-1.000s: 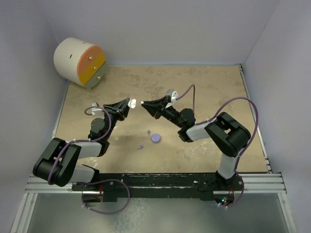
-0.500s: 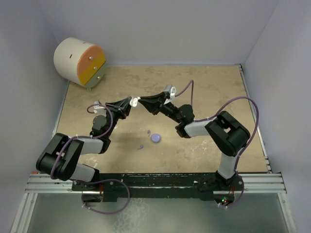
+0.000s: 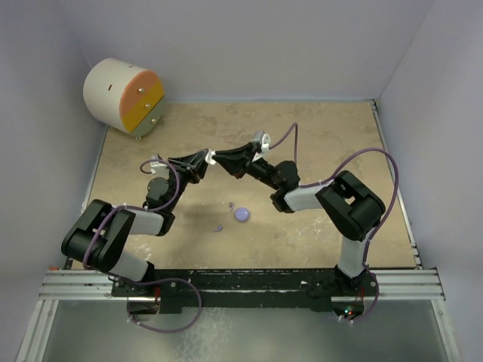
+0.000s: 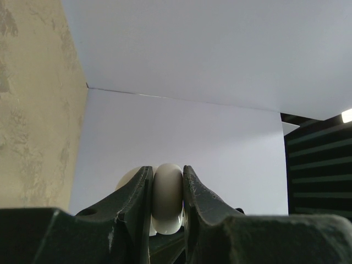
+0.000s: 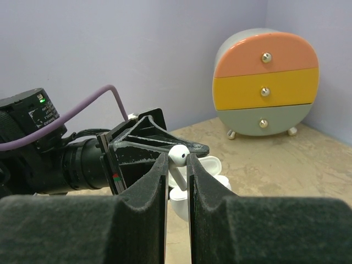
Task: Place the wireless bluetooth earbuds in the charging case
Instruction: Place the earbud in the charging case.
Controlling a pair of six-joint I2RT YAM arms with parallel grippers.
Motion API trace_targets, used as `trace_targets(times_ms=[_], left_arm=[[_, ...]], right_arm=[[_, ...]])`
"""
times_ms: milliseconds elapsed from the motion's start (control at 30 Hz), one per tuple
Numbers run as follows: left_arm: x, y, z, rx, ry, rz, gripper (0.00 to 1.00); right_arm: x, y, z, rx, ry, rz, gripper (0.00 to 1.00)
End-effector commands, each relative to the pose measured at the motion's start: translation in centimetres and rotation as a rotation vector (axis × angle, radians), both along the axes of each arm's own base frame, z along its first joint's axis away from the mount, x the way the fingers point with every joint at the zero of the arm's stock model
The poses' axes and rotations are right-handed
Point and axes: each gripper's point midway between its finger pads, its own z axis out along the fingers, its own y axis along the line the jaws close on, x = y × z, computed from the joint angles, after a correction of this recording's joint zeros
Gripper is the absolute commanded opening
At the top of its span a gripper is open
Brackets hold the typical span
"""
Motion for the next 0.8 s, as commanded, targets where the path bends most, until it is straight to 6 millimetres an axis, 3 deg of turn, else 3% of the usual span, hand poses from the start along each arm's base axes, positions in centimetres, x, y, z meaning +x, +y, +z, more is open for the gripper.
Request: trace_targets(times_ms=[0, 767], left_arm=[[-0.23, -0.47, 3.57, -0.054, -0.11, -0.02, 0.0], [-0.75, -0.51, 4.0, -0.072, -0.127, -0.019, 0.0]], right_arm=[[-8.69, -7.2, 15.27, 0.541, -0.642, 0.013, 0.0], [-8.39, -7.17, 14.82, 0.533, -0.633, 0.001, 0.0]])
